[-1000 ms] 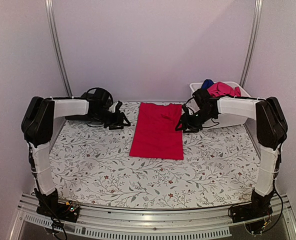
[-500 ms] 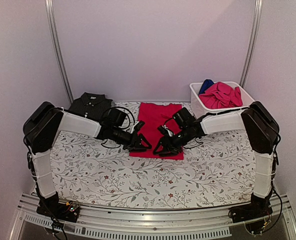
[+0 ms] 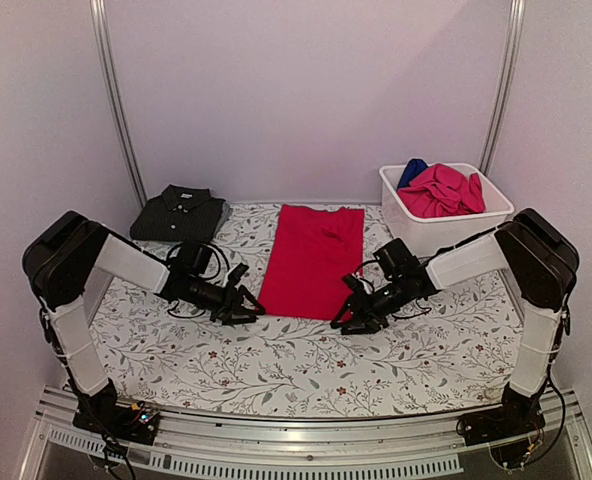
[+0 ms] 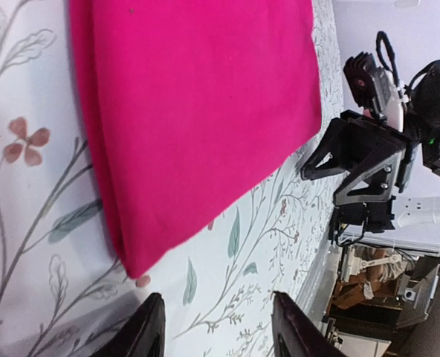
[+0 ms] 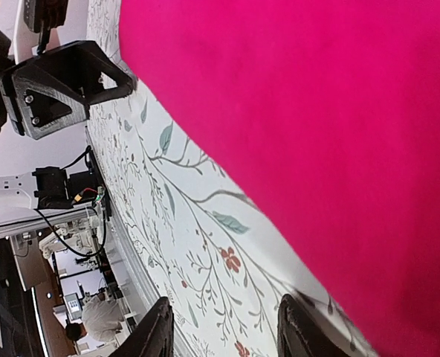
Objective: Fold and stack the mixed laundry pile
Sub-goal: Smooth out the 2/3-rectangle-folded T-shirt at the center of the board, then move the 2/3-rectangle-folded T-shirt to the center of the board, then pick up the 2/3-rectangle-folded T-shirt from the center of the board.
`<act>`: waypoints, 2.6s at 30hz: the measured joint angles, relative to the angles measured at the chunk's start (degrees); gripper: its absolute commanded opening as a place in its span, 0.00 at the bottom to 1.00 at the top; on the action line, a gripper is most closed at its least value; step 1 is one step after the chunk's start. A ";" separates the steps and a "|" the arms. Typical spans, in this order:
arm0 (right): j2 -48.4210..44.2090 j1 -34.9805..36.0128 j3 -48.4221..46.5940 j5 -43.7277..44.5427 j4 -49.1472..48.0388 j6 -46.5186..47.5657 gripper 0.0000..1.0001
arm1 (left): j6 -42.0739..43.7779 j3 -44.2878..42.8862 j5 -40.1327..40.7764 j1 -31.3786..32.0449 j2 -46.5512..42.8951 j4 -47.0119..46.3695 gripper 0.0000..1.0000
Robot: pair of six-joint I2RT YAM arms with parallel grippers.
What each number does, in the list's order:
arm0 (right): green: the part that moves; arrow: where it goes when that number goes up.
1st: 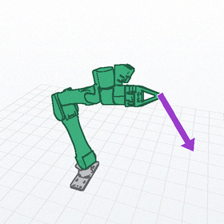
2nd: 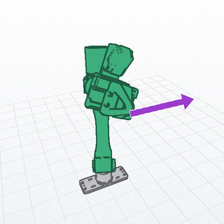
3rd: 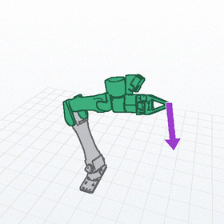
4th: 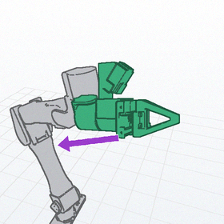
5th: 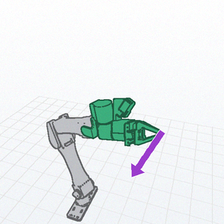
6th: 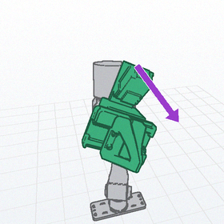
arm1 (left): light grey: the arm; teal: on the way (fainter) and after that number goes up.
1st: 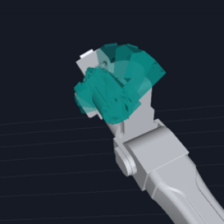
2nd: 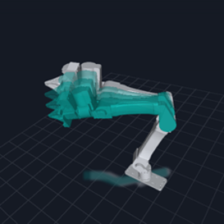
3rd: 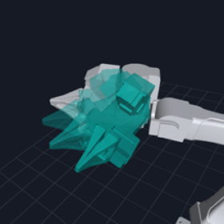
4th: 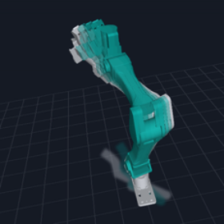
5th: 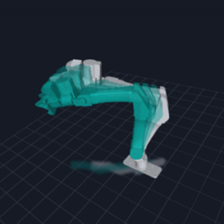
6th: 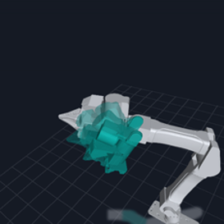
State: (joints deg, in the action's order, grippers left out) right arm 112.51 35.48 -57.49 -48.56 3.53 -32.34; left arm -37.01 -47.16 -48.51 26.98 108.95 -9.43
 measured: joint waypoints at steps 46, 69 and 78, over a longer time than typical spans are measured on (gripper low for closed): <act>-3.19 -2.58 -4.15 20.35 16.61 7.54 0.00 | 16.59 -8.31 10.60 0.28 1.90 16.02 0.00; -29.22 13.84 18.91 17.86 16.96 -5.38 0.00 | -0.90 18.99 13.99 18.73 -33.31 20.06 0.00; -32.30 15.21 12.52 16.83 23.26 -9.70 0.00 | -8.85 15.80 15.32 20.24 -42.77 27.26 0.00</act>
State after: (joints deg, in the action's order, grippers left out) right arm 80.20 50.70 -44.97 -31.73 26.79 -42.04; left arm -45.87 -31.35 -33.19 47.22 66.17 17.82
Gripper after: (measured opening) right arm 0.006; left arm 0.005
